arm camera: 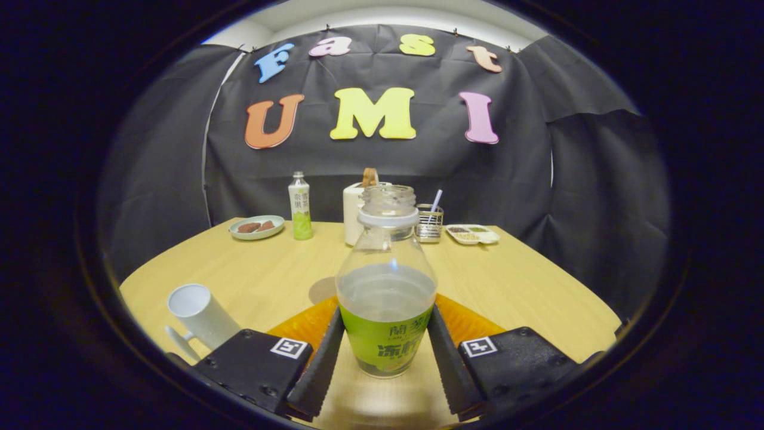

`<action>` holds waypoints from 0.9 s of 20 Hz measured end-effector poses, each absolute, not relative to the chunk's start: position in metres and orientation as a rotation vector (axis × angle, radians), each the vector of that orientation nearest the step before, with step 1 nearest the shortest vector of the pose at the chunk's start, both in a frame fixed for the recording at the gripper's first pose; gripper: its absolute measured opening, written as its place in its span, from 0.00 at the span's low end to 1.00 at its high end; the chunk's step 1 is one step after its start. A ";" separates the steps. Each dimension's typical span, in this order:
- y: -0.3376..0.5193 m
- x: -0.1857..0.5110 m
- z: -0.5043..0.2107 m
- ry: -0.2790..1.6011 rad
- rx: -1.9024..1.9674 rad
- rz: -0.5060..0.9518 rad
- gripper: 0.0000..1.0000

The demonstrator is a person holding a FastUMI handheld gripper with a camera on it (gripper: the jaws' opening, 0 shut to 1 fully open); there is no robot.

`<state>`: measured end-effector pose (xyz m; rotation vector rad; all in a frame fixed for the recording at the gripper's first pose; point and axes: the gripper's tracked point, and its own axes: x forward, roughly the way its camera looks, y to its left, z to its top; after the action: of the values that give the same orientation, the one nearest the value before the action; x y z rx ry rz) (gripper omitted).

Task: Take the bottle from table, then pour the juice into the cup, finally place the bottle on the coaster

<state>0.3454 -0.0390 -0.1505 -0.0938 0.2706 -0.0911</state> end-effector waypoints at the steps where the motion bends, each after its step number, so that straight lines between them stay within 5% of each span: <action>1: -0.042 0.341 -0.150 0.277 -0.131 -0.104 0.79; 18: -0.044 0.314 -0.092 0.308 -0.577 -0.260 0.78</action>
<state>0.3143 -0.0439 -0.0923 -0.5766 0.3084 -0.2598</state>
